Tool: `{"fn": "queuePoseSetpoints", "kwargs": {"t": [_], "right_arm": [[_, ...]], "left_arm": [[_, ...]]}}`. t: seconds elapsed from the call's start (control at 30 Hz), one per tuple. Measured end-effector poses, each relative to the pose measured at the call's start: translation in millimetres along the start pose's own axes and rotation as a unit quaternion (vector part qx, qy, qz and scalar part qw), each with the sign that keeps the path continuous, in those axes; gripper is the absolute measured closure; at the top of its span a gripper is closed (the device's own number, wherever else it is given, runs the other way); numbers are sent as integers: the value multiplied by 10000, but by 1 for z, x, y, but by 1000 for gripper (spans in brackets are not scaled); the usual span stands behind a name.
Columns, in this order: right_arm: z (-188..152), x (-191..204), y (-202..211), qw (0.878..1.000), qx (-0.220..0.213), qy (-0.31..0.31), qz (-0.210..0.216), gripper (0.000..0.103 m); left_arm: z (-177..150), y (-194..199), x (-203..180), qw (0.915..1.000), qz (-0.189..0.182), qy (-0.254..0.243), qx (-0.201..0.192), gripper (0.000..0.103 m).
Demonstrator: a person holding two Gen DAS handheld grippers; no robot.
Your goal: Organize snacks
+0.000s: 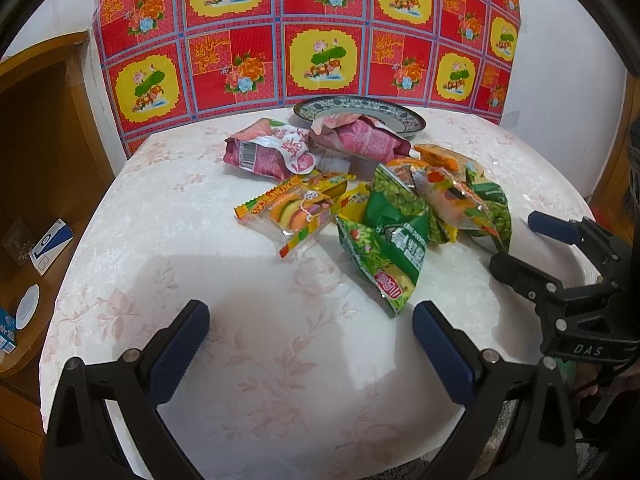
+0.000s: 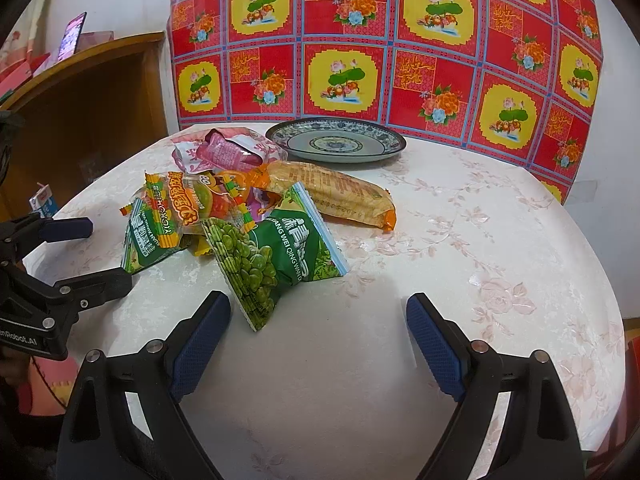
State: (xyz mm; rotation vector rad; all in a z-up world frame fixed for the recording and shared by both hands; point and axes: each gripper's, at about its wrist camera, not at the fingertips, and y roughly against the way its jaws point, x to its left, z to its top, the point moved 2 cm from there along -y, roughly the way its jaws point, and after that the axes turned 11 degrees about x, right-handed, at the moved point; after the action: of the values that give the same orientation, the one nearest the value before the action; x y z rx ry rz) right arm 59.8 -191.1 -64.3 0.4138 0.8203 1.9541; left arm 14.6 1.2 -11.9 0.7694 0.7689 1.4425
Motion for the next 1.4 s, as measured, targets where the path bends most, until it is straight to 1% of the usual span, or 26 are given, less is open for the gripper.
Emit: {"fn": "queuePoseSetpoints", "kwargs": {"t": [0.27, 0.47, 1.4], "right_arm": [[-1, -1, 0, 10000, -21, -10, -9, 12], [-3, -1, 0, 10000, -33, -14, -12, 12], [-2, -2, 1, 10000, -81, -2, -34, 12]], "left_arm": [[-3, 0, -2, 10000, 14, 3, -68, 0], [-3, -1, -2, 10000, 16, 17, -21, 0], [-3, -1, -2, 10000, 20, 4, -58, 0]]}}
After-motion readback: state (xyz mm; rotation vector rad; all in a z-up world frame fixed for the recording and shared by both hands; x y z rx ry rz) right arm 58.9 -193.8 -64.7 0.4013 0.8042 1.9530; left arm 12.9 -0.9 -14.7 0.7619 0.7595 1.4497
